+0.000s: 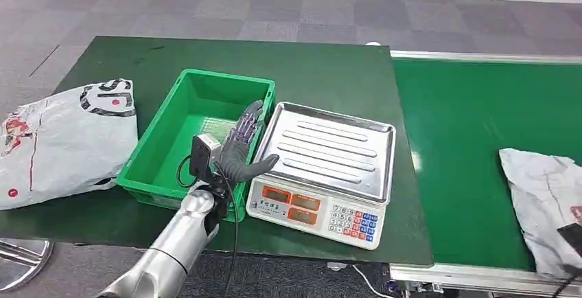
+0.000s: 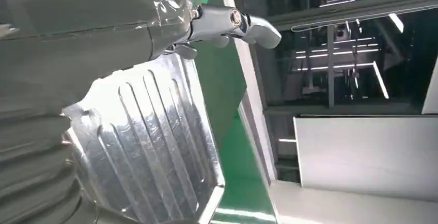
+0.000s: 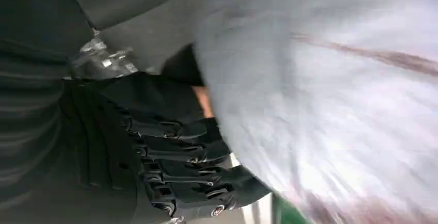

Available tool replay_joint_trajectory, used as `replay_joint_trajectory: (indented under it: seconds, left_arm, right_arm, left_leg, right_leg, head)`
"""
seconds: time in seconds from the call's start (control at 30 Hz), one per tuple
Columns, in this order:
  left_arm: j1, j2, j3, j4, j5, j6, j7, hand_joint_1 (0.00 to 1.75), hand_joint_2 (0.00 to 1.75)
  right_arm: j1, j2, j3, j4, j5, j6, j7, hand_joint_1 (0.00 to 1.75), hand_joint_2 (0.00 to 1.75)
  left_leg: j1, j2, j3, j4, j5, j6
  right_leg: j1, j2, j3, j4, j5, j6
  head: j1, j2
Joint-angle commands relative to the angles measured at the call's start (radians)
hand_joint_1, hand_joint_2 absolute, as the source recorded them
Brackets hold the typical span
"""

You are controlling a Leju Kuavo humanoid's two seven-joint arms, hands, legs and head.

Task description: Moved the parcel from conveyor to table for the left to box.

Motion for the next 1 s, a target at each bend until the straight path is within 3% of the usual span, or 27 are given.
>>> replay_joint_trajectory:
  seconds: [0.03,0.07,0.1,0.13,0.43,0.53,0.63,0.7,0.87,1.0]
  left_arm:
    - [-0.031,0.034,-0.057,0.049,0.011,0.015,0.005,0.00,1.75]
    - [-0.029,0.036,-0.053,0.046,0.013,0.020,0.005,0.00,1.75]
    - [-0.026,0.038,-0.051,0.041,0.014,0.023,0.005,0.00,1.75]
    - [-0.021,0.042,-0.047,0.032,0.014,0.031,0.005,0.00,1.75]
    - [0.016,0.070,-0.025,-0.016,0.025,0.054,0.005,0.00,1.75]
    - [0.037,0.080,-0.018,-0.040,0.023,0.059,0.005,0.00,1.75]
    - [0.046,0.083,-0.013,-0.052,0.023,0.059,0.005,0.00,1.75]
    - [0.047,0.082,-0.013,-0.053,0.022,0.059,0.005,0.00,1.75]
    - [0.039,0.073,-0.017,-0.048,0.019,0.050,0.005,0.00,1.75]
    - [0.039,0.073,-0.017,-0.048,0.019,0.050,0.005,0.00,1.75]
  right_arm:
    - [-0.032,0.075,0.120,0.054,0.112,0.165,0.004,0.00,1.75]
    - [-0.046,0.088,0.129,0.052,0.121,0.171,-0.001,0.00,1.75]
    - [-0.063,0.102,0.139,0.049,0.129,0.176,-0.010,0.93,1.75]
    - [-0.086,0.119,0.145,0.055,0.134,0.176,-0.027,1.75,1.75]
    - [-0.269,0.198,0.169,0.099,0.165,0.082,-0.070,1.75,1.75]
    - [-0.315,0.222,0.123,0.082,0.114,0.009,-0.162,1.75,1.75]
    - [-0.326,0.234,0.063,0.035,0.033,-0.012,-0.282,1.75,1.75]
    - [-0.333,0.227,0.059,0.022,0.026,-0.013,-0.289,1.75,1.75]
    - [-0.299,0.243,-0.039,-0.114,-0.116,-0.059,-0.437,1.75,1.75]
    - [-0.299,0.243,-0.039,-0.114,-0.116,-0.059,-0.437,1.75,1.75]
  left_leg:
    - [0.003,0.002,0.004,-0.002,0.000,-0.004]
    - [0.003,0.003,0.006,-0.002,-0.001,-0.005]
    - [0.003,0.003,0.004,-0.002,-0.001,-0.004]
    - [0.004,0.005,0.006,-0.003,-0.001,-0.004]
    - [0.005,0.021,0.006,-0.002,0.000,-0.004]
    - [0.004,0.028,0.005,-0.001,0.000,-0.004]
    - [0.003,0.024,0.005,-0.002,0.002,-0.003]
    - [0.003,0.019,0.004,-0.001,0.004,-0.003]
    - [0.003,0.010,0.002,0.000,0.005,-0.002]
    - [0.003,0.007,0.001,-0.001,0.005,-0.002]
  right_leg:
    - [0.002,0.005,0.004,-0.004,0.001,-0.001]
    - [0.002,0.007,0.005,-0.004,0.002,-0.001]
    - [0.002,0.006,0.004,-0.004,0.002,-0.001]
    - [0.003,0.009,0.005,-0.005,0.003,-0.001]
    - [0.005,0.023,0.003,-0.004,0.008,-0.002]
    - [0.004,0.030,0.000,-0.003,0.011,-0.003]
    - [0.003,0.025,0.000,-0.003,0.011,-0.002]
    - [0.003,0.020,0.001,-0.003,0.010,-0.002]
    - [0.002,0.010,0.001,-0.001,0.008,-0.001]
    - [0.002,0.008,0.001,-0.001,0.007,-0.001]
  head:
    - [0.000,0.000]
    - [0.000,0.000]
    - [0.000,0.000]
    - [0.000,0.000]
    - [0.000,0.000]
    - [0.000,0.000]
    - [0.000,0.000]
    - [0.000,0.000]
    - [0.000,0.000]
    - [0.000,0.000]
